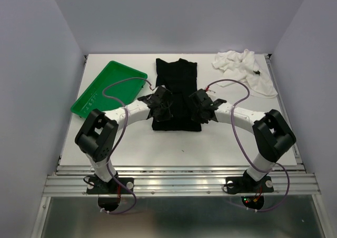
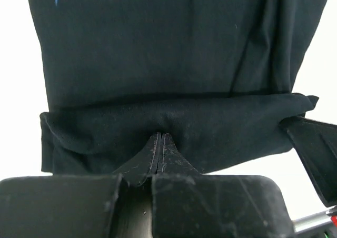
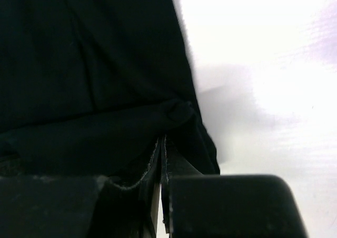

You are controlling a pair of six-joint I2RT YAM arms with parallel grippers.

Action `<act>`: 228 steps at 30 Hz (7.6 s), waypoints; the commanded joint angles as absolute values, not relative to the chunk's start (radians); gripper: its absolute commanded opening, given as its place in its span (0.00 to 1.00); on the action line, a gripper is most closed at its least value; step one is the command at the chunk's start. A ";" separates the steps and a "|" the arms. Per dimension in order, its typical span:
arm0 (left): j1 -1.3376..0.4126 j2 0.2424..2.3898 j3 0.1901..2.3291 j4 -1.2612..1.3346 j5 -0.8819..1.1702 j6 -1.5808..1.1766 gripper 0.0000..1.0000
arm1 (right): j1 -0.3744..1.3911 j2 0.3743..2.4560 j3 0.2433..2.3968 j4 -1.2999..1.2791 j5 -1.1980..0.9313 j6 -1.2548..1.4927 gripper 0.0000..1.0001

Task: Roll the t-shirts
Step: Roll the T-shirt to the center of the board.

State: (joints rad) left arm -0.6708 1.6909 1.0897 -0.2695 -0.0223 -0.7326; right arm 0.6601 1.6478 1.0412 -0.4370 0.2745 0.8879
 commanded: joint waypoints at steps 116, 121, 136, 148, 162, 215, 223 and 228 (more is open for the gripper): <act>-0.678 1.014 0.371 -0.203 0.106 -1.008 0.59 | 0.644 0.983 0.365 -0.259 -0.081 1.097 0.50; -0.678 1.046 0.367 -0.173 0.107 -1.009 0.51 | 0.644 1.035 0.350 -0.210 -0.091 1.101 0.47; -0.678 1.054 0.387 -0.150 0.118 -1.023 0.00 | 0.644 1.101 0.379 -0.178 -0.081 1.097 0.03; -0.676 0.992 0.480 -0.228 0.061 -1.035 0.00 | 0.644 1.017 0.479 -0.316 -0.021 1.088 0.01; -0.649 1.101 0.656 -0.308 0.051 -0.974 0.00 | 0.644 1.063 0.598 -0.360 0.046 1.065 0.01; -0.615 1.214 0.631 -0.270 0.209 -0.853 0.00 | 0.601 1.215 0.623 -0.403 -0.087 0.959 0.01; -0.683 1.126 0.546 -0.282 0.207 -0.930 0.00 | 0.623 1.086 0.535 -0.434 -0.129 1.011 0.01; -0.724 1.062 0.512 -0.304 0.206 -0.977 0.00 | 0.656 1.019 0.505 -0.483 -0.121 1.052 0.01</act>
State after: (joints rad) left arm -0.6952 1.1198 0.5373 -0.2821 0.2028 -0.9257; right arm 0.6315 1.0634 0.5182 -0.4400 -0.1081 1.0092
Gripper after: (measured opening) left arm 0.025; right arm 0.021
